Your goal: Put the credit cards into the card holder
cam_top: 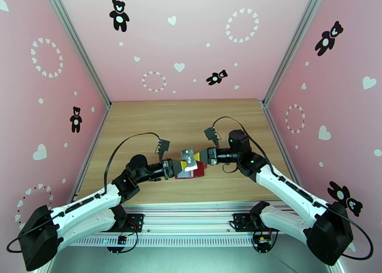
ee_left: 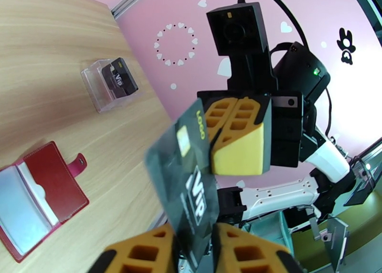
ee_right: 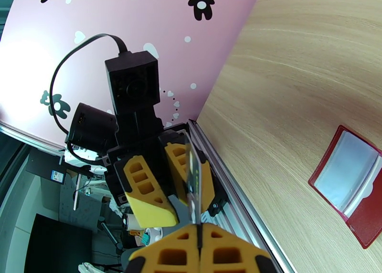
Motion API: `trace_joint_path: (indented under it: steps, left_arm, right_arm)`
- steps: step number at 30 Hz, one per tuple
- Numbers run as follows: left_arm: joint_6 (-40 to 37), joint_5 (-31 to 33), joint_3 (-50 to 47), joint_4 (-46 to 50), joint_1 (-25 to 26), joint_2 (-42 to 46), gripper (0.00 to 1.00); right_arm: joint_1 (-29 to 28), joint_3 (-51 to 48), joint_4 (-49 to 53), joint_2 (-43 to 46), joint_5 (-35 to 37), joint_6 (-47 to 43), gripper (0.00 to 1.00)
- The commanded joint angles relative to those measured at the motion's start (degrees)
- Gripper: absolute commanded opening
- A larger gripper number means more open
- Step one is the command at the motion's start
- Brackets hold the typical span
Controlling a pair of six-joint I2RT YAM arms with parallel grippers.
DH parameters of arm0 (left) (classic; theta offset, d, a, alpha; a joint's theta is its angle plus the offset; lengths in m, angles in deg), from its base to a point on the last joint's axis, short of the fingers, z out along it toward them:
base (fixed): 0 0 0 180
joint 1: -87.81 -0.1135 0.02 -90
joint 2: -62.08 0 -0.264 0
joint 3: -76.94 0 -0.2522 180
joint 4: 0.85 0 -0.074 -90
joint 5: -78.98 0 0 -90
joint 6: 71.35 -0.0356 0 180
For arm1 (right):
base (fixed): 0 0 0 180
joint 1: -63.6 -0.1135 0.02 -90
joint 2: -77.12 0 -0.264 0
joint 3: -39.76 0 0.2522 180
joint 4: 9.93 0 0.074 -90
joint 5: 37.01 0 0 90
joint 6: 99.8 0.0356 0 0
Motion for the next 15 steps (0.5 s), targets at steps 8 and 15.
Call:
trace_joint_path:
  steps: [8,15]
  left_arm:
    - [0.1,-2.1,1.4,0.0,0.6,3.0,0.00]
    - [0.4,-3.9,1.9,0.5,0.6,3.0,0.00]
  right_arm:
    - [-0.7,-1.0,-2.4,2.6,-3.5,-0.2,0.14]
    - [-1.7,-0.6,-1.3,4.3,-5.4,-2.5,0.16]
